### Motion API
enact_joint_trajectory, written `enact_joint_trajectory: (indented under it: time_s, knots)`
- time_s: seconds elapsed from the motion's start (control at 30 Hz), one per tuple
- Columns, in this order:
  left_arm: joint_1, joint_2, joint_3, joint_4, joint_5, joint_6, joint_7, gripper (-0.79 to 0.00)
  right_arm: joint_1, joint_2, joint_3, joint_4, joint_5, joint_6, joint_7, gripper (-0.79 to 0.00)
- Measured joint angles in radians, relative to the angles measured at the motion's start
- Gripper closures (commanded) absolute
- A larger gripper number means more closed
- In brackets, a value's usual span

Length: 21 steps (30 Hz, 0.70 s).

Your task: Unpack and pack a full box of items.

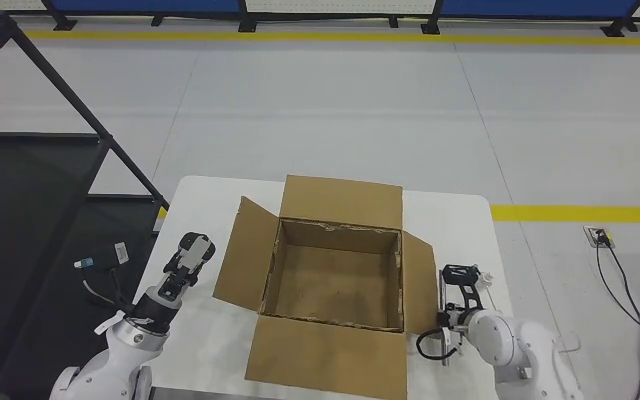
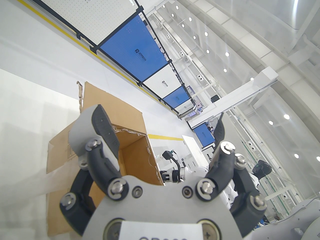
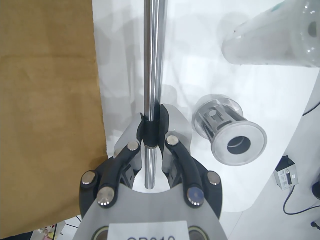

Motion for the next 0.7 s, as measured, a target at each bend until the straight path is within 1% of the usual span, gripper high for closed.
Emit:
enact_joint_trajectory:
  time_s: [0.47,0.7]
  knots:
    - [0.000,0.000,0.000,0.000,0.000,0.000,0.000,-0.785,0.108,-0.012,-0.110,0.072,-0.003,-0.001,0.006,0.000]
    - [0.000,0.000,0.000,0.000,0.000,0.000,0.000,-0.785,0.109,-0.005,-0.088,0.066,-0.046,0.031,0.052,0.000]
